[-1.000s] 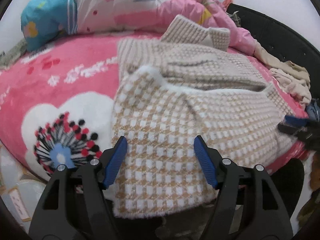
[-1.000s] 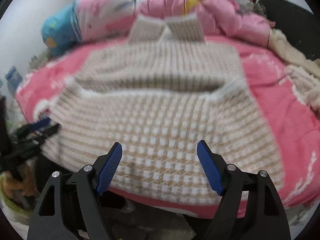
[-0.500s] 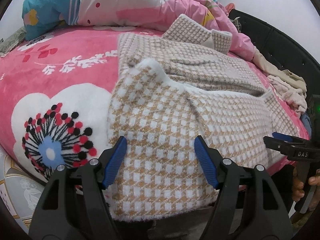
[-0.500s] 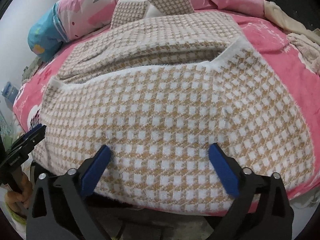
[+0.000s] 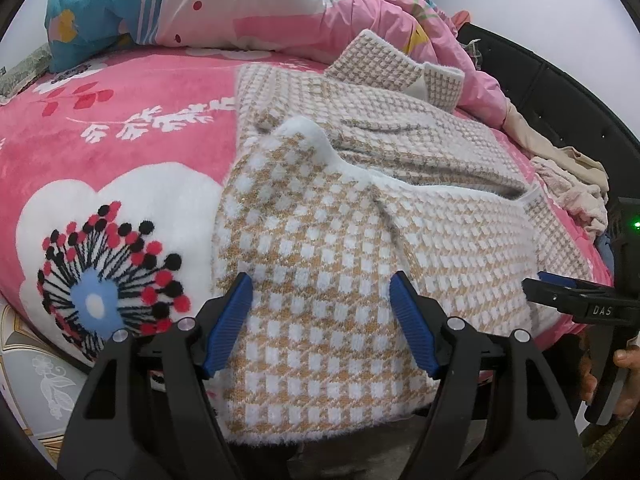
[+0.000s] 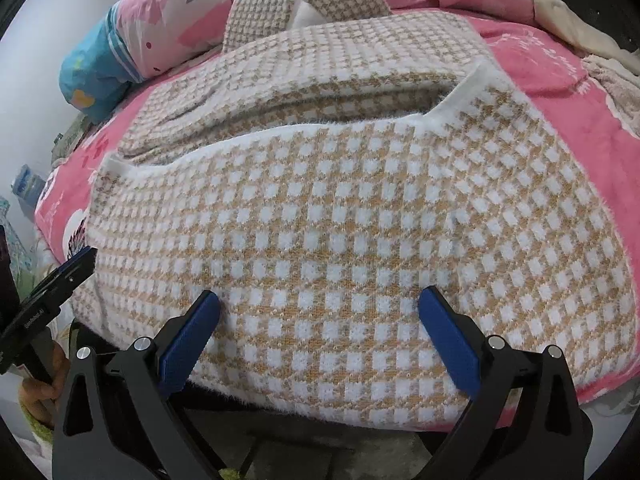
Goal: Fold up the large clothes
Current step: 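Release the folded hem and hold both grippers open above the coat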
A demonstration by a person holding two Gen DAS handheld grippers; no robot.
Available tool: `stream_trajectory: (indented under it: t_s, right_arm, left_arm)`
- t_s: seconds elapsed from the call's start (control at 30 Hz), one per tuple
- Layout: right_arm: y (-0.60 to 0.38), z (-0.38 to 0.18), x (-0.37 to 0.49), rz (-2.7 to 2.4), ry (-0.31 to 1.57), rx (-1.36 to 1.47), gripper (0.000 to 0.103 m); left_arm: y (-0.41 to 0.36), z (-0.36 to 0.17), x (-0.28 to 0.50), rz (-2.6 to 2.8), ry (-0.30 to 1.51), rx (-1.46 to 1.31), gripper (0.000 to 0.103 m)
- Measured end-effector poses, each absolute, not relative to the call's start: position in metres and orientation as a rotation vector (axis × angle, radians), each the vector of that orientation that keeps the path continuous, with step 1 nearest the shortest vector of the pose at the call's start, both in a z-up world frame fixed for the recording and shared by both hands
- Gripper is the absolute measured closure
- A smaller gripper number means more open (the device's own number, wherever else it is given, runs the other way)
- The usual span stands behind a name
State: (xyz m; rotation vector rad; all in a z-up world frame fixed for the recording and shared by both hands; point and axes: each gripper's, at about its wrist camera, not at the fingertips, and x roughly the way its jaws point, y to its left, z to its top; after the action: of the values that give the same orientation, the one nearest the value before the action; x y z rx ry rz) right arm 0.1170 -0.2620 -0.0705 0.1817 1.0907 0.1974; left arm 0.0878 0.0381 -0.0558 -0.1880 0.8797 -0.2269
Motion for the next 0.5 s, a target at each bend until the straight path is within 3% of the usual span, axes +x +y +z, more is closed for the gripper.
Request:
stream_trajectory:
  t_s: [0.5]
  right_arm:
    - [-0.2686,-0.0705,0.1096,0.198,1.077,0.185,0.006]
  left_arm:
    - [0.0382,-0.0567,0.0880,-0.226,0.879,-0.187,0.034]
